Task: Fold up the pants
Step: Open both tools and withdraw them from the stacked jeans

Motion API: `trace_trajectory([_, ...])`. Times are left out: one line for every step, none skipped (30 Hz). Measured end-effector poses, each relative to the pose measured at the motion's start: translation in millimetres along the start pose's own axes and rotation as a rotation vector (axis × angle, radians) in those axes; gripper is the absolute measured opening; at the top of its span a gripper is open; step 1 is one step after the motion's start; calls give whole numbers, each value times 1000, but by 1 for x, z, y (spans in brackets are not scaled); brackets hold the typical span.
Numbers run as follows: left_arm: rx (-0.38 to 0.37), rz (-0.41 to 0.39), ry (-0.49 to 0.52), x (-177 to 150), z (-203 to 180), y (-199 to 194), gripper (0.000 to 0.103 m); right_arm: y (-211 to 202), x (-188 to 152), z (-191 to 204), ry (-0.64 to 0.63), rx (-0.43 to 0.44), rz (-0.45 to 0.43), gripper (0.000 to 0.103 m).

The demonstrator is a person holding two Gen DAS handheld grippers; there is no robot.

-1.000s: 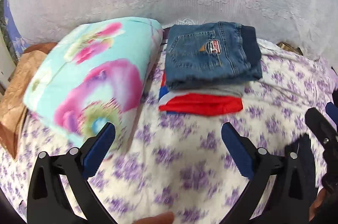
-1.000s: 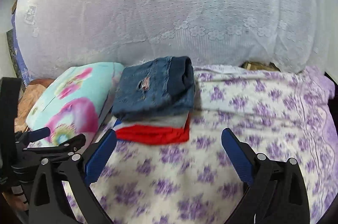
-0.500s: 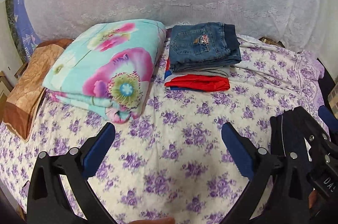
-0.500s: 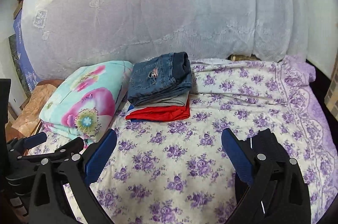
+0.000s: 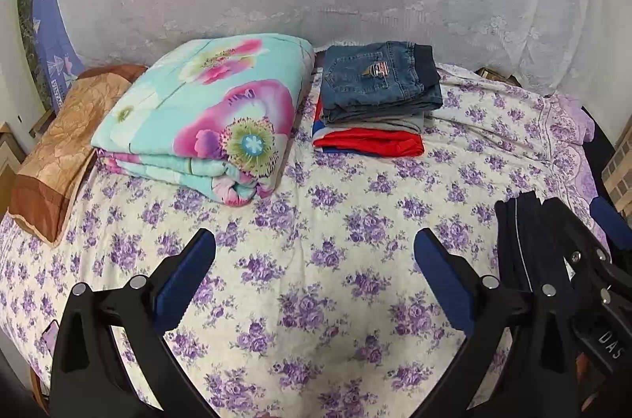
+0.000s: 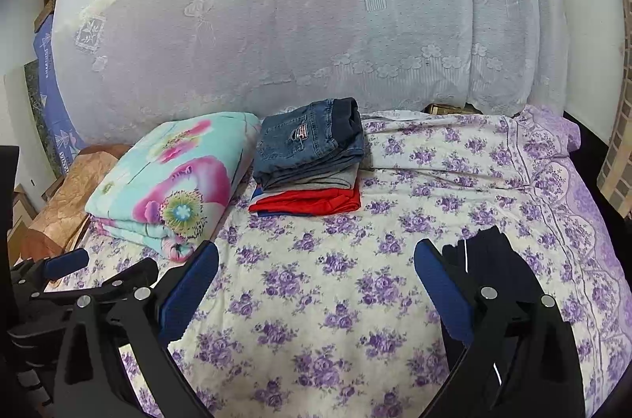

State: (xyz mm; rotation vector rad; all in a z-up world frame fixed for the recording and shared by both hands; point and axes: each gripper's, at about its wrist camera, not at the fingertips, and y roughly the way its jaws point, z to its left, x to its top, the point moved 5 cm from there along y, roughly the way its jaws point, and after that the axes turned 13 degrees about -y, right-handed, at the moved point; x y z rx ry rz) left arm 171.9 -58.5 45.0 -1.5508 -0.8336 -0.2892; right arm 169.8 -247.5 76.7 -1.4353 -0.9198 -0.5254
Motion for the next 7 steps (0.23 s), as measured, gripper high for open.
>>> trace_trajectory([2, 4, 0, -2, 1, 0, 98, -1, -3, 1, -2, 4, 4, 99])
trace_trajectory([7, 7, 0, -4, 3, 0, 98, -1, -5, 2, -1, 6, 9, 99])
trace_trajectory([17, 8, -3, -6, 5, 1, 98, -2, -9, 3, -2, 9, 16, 99])
trace_trajectory([24, 9, -6, -8, 7, 1, 98, -1, -12, 4, -4, 11, 20, 99])
trace_trajectory([30, 12, -8, -9, 9, 2, 98, -1, -16, 5, -7, 13, 28, 99])
trace_trajectory([35, 16, -8, -12, 11, 3, 98, 0, -19, 6, -11, 17, 36, 99])
trace_trajectory([39, 16, -7, -14, 12, 4, 98, 1, -22, 7, -14, 20, 42, 99])
